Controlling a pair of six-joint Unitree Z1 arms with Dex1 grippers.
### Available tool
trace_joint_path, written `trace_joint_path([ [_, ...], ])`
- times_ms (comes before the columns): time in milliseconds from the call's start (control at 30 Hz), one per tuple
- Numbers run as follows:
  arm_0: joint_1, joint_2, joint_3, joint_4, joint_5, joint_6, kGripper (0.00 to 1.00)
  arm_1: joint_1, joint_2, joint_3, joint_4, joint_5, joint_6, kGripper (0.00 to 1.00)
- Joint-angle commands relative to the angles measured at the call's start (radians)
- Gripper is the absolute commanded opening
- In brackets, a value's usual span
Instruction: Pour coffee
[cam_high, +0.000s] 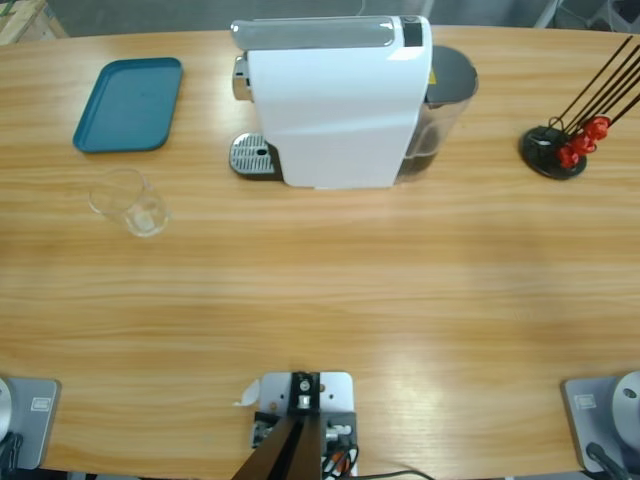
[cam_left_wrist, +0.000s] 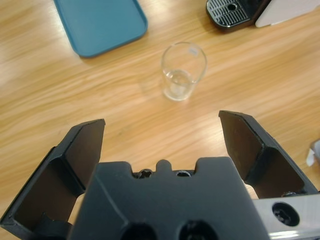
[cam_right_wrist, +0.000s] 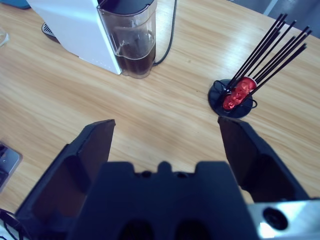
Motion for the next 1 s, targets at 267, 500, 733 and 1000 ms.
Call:
trace_joint_path([
  [267,-0.012,-0.032,0.030,-0.005,-0.023,0.007,1.000,0.009,0.016,0.015,-0.005,-0.018,0.009,0.936],
  [500,-0.012,-0.037,0.030,-0.005,-0.025,0.007,1.000,0.009,0.016,0.015,-0.005,-0.018,0.009,0.936],
  [733,-0.014,0.131,-0.160,-0.004,-0.102,-0.063,1.000,0.009,0.040,0.010,-0.004,-0.017,0.009,0.936],
  [1000,-0.045,0.439,-0.423,-0.012,-0.170,-0.256,1.000,0.009,0.041,0.009,-0.004,-0.017,0.009,0.936],
])
